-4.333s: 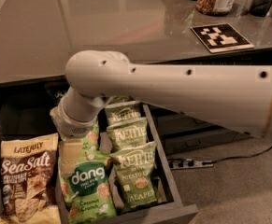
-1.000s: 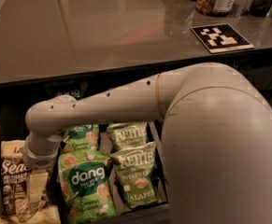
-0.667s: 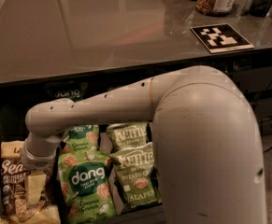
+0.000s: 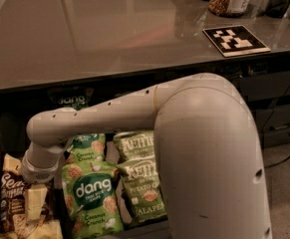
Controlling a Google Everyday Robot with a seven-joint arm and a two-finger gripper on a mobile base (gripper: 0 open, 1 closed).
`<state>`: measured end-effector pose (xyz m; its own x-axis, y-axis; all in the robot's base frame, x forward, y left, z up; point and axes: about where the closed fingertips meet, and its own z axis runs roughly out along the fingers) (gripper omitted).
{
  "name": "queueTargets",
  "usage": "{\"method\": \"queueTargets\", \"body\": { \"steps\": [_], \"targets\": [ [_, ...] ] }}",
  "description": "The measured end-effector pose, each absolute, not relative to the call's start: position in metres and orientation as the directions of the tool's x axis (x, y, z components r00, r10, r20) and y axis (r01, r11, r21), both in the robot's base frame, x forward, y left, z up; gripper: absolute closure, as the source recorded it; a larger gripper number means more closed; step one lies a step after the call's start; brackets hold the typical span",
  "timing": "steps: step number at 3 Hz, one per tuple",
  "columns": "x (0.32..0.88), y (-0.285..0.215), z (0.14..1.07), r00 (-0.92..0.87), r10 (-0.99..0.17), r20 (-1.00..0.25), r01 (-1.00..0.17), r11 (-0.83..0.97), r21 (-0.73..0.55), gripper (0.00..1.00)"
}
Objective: Pick brown chip bag from top drawer and place on counter
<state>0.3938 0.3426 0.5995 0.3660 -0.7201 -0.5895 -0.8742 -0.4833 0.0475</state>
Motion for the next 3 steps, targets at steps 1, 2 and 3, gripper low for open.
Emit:
{"method": "queueTargets", "body": {
  "steps": [1,2,3],
  "targets": [
    [0.3938,0.3426,0.5995,0.366,-0.720,-0.589,-0.874,-0.483,0.048,0.60],
    [0.3938,0.3426,0.5995,0.366,-0.720,-0.589,-0.874,-0.483,0.048,0.83],
    [0.3938,0.3426,0.6001,0.366,-0.720,-0.589,-0.874,-0.483,0.048,1.00]
  ]
}}
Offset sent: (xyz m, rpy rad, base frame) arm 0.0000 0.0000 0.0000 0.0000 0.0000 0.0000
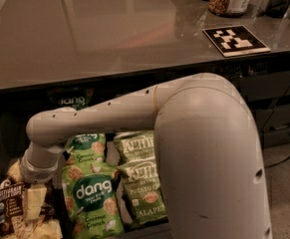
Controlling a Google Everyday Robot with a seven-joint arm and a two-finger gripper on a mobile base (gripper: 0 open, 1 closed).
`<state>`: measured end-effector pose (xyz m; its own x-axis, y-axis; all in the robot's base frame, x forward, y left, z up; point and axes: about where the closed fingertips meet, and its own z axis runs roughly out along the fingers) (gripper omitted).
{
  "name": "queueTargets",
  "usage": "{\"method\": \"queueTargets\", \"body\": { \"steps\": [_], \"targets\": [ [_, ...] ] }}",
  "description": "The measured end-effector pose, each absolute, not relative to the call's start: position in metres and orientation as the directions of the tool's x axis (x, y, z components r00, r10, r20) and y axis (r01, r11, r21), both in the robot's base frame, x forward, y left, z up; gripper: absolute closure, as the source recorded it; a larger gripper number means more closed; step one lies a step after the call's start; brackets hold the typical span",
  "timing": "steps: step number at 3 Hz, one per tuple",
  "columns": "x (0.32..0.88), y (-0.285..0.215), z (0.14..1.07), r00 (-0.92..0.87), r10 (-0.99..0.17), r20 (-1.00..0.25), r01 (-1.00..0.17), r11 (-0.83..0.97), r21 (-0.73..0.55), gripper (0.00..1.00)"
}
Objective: Pick brown chip bag from top drawer and place on counter
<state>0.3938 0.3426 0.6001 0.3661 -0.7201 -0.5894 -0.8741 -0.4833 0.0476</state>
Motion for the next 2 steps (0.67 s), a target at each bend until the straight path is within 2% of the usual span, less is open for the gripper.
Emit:
{"method": "queueTargets", "body": {
  "steps": [1,2],
  "targets": [
    [0.394,0.343,0.606,0.366,-0.720,-0.589,-0.874,-0.483,0.048,1.00],
    [0.381,0.323,0.636,0.390,-0.716,-0.579,-0.887,-0.462,-0.025,1.00]
  ]
}}
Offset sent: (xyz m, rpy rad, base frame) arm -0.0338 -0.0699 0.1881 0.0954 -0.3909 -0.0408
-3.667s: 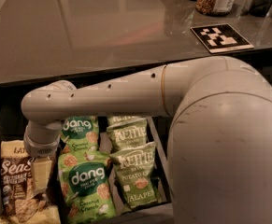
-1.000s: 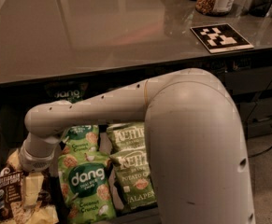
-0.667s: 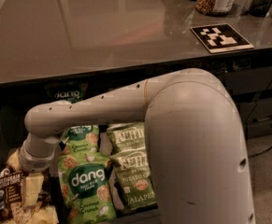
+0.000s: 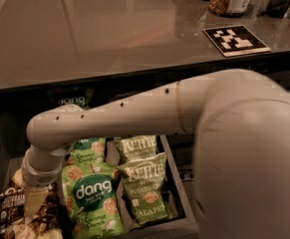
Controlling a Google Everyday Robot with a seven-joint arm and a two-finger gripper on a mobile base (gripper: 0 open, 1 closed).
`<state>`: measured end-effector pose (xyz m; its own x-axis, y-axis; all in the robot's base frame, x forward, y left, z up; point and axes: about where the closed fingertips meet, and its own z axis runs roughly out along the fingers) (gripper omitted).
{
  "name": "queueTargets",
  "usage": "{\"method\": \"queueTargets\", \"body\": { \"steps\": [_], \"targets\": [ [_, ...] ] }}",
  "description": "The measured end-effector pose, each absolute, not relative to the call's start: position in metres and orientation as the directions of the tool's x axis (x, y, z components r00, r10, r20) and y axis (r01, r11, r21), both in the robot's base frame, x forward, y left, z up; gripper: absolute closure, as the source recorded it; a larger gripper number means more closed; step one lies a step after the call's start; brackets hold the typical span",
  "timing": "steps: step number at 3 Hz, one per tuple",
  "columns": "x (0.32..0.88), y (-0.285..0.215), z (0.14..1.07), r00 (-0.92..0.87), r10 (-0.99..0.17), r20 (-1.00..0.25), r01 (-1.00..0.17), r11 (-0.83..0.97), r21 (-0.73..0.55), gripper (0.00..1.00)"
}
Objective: Pick brown chip bag from top drawer and place on counter
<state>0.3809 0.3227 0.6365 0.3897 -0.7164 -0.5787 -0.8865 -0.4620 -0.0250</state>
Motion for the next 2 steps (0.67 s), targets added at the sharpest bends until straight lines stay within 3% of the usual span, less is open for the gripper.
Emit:
{"method": "queueTargets", "body": {
  "steps": [2],
  "targets": [
    [0.357,0.284,0.758,0.542,-0.692,-0.477,-0.839,-0.470,-0.273,1.00]
  ]
}}
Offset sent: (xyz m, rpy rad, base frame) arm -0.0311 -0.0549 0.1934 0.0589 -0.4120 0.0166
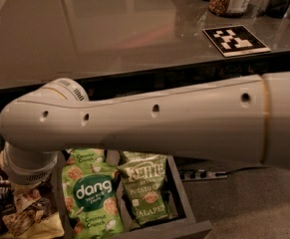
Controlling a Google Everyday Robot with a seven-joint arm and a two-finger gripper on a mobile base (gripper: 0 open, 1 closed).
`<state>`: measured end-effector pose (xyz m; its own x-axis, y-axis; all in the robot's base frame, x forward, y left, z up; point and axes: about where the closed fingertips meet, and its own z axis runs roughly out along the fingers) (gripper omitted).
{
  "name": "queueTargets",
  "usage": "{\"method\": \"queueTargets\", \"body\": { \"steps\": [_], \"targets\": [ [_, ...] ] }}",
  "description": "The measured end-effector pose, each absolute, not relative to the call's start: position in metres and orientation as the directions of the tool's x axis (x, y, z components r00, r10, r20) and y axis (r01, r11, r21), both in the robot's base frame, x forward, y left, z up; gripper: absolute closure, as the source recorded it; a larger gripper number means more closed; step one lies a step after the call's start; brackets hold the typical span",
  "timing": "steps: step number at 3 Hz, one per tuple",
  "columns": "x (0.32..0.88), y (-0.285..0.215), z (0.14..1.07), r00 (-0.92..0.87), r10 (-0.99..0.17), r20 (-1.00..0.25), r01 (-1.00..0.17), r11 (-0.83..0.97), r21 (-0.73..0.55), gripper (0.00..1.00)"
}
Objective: Pick brown chip bag from top drawer and place on counter
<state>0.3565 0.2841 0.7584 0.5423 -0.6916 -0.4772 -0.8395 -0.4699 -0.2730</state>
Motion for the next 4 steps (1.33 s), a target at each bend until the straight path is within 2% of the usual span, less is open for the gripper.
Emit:
{"method": "queueTargets", "body": {
  "steps": [2,3,4],
  "targets": [
    [0.334,0.261,0.847,0.632,-0.670,-0.389,-0.766,-0.465,-0.444,1.00],
    [0.327,0.241,0.864,0.638,-0.666,-0.387,-0.748,-0.417,-0.515,1.00],
    [0.358,0.185,0.848,0.550,-0.711,-0.439,-0.796,-0.287,-0.533,1.00]
  ]
}}
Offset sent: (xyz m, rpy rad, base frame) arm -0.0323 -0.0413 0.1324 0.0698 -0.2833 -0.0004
